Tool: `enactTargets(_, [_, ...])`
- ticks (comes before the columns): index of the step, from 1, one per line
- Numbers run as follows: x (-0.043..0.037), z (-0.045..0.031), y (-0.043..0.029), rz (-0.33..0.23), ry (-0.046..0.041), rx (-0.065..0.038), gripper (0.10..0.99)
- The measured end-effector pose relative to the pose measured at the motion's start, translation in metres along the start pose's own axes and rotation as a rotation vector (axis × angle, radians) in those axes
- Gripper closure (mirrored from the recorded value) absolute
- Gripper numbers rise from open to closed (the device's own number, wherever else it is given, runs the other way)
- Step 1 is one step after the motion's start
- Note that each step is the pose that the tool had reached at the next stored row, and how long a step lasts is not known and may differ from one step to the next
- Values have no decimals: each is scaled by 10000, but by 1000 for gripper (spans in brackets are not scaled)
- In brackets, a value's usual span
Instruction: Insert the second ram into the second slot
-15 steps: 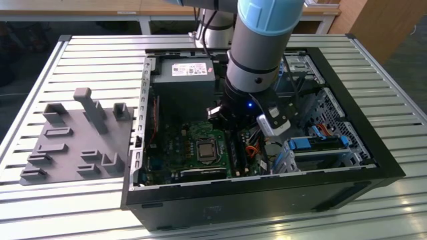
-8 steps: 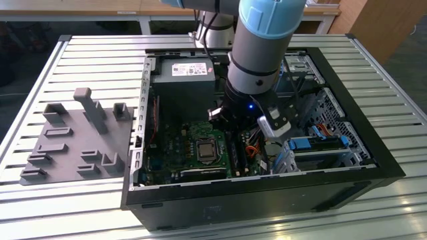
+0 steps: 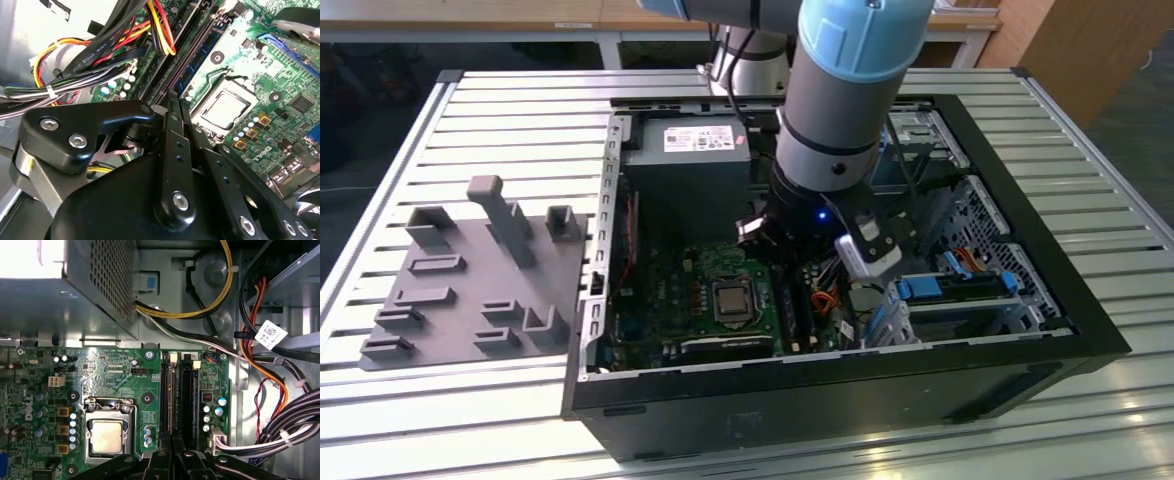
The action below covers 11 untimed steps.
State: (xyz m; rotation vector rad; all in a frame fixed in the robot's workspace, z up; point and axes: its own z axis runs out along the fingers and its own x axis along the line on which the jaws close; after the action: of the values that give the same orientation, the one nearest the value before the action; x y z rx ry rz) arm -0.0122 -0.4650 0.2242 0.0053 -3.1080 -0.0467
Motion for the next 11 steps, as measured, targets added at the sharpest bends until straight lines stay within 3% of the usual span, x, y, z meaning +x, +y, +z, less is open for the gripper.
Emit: enactTargets(11, [-7,3,-34,1,19,15,957])
